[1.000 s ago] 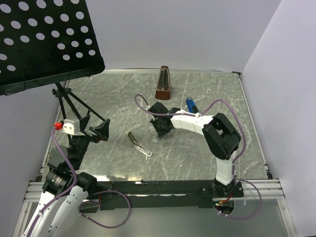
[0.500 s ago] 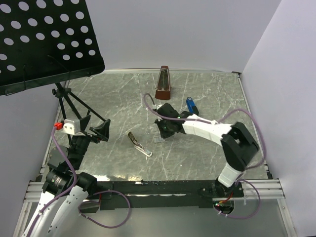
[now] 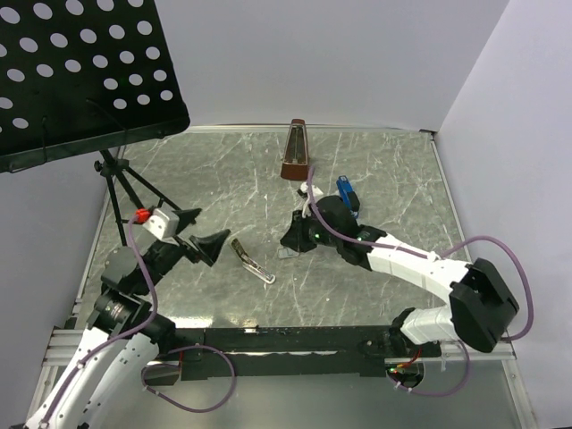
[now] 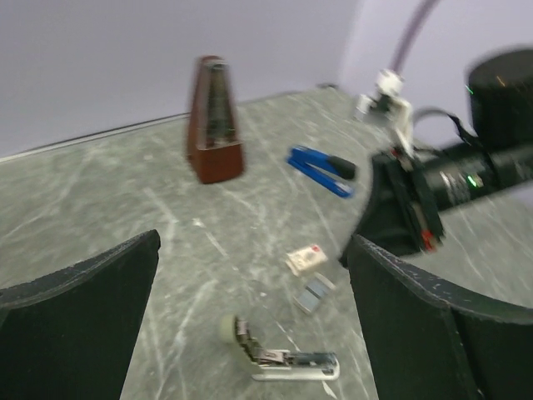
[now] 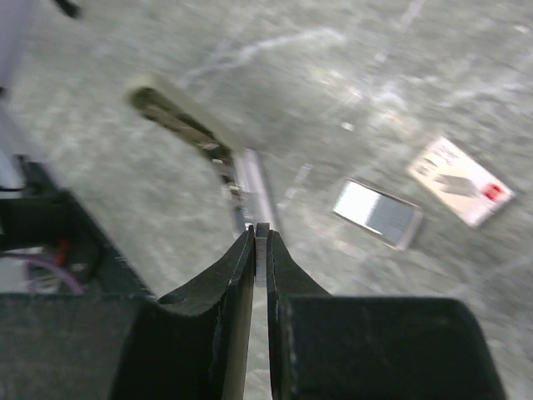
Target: Load the staples into the stapler
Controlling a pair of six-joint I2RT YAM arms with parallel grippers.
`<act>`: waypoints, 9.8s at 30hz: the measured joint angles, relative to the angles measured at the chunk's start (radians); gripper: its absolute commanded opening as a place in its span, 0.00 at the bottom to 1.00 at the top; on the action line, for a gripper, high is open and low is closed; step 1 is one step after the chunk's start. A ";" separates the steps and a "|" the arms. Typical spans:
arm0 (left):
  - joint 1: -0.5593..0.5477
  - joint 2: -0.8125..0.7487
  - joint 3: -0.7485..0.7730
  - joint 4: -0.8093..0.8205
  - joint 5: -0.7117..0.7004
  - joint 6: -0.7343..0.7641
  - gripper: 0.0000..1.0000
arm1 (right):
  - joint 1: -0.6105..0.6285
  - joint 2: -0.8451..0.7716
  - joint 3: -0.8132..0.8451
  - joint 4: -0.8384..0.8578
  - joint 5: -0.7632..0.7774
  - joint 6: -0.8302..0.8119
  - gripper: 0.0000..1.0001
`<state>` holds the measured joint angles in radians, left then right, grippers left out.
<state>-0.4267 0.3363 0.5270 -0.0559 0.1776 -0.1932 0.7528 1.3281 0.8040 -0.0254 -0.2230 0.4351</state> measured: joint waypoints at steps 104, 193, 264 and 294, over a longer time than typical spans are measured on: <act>-0.595 1.095 0.305 0.104 -0.143 0.012 0.21 | -0.034 -0.774 -0.301 -0.259 0.614 0.137 0.96; -0.028 0.217 0.101 -0.232 -0.490 -0.162 0.99 | 0.045 0.307 0.260 -0.676 0.182 -0.239 0.46; -0.027 0.189 0.098 -0.218 -0.462 -0.140 0.99 | 0.086 0.500 0.361 -0.735 0.280 -0.294 0.37; -0.027 0.176 0.094 -0.217 -0.454 -0.140 0.99 | 0.067 0.465 0.309 -0.692 0.230 -0.288 0.18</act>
<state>-0.4538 0.5121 0.6212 -0.2729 -0.2768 -0.3336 0.8200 1.7931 1.1130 -0.7170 0.0071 0.1471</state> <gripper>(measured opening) 0.994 0.253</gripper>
